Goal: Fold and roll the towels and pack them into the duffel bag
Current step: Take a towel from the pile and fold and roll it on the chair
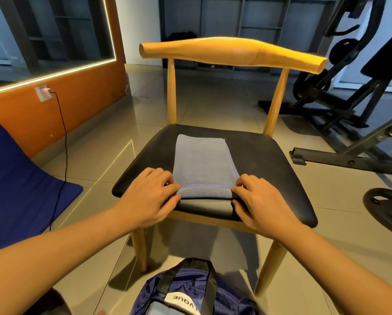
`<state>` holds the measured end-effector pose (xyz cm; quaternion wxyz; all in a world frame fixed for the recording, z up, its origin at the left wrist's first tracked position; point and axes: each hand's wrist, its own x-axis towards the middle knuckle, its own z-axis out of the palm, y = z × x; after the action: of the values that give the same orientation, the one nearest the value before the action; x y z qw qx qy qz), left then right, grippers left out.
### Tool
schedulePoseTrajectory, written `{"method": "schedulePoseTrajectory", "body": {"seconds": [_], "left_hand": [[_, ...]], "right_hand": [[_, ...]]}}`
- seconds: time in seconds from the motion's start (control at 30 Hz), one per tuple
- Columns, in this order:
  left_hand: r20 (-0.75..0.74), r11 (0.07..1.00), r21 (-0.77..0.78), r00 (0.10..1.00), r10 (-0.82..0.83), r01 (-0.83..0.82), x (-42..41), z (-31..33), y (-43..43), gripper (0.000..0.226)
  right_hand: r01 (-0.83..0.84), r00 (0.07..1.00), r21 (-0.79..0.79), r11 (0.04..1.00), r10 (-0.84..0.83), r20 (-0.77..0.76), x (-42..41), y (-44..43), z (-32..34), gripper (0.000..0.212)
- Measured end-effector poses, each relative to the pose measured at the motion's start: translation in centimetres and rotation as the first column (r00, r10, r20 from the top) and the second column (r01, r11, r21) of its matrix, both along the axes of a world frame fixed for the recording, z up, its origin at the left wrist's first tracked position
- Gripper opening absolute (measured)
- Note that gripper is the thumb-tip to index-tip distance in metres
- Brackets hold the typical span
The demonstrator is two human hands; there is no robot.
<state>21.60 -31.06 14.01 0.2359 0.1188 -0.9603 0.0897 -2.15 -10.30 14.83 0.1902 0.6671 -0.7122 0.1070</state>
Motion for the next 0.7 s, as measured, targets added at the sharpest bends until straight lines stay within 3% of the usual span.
{"method": "schedulePoseTrajectory", "body": {"seconds": [0.1,0.23,0.37,0.53,0.63,0.7], "left_hand": [[0.016,0.999,0.015,0.999,0.041,-0.042,-0.1,-0.1,-0.1,0.046],[-0.008,0.968,0.216,0.992,0.128,-0.124,-1.0,0.2,0.0,0.048],[0.027,0.908,0.37,0.98,0.199,-0.195,-1.5,0.6,0.1,0.035],[0.133,0.859,0.401,0.948,0.289,-0.318,-2.3,1.1,-0.4,0.04],[0.069,0.81,0.464,0.926,0.371,-0.359,-2.4,1.5,-1.3,0.037],[0.011,0.799,0.53,0.944,0.329,-0.284,-2.1,2.1,-1.7,0.023]], "right_hand": [[0.001,1.0,-0.014,1.0,-0.001,0.026,0.0,0.1,0.1,0.02],[0.051,0.996,-0.003,0.999,-0.051,0.071,-0.1,-0.8,0.6,0.014],[0.115,0.976,0.153,0.982,-0.14,0.164,-0.5,-1.5,2.0,0.025],[0.181,0.936,0.303,0.936,-0.259,0.24,-0.4,-3.0,2.6,0.041],[0.231,0.905,0.281,0.932,-0.312,0.29,-0.7,-3.4,2.9,0.04],[0.229,0.899,0.163,0.96,-0.273,0.342,-0.8,-3.1,3.0,0.029]]}}
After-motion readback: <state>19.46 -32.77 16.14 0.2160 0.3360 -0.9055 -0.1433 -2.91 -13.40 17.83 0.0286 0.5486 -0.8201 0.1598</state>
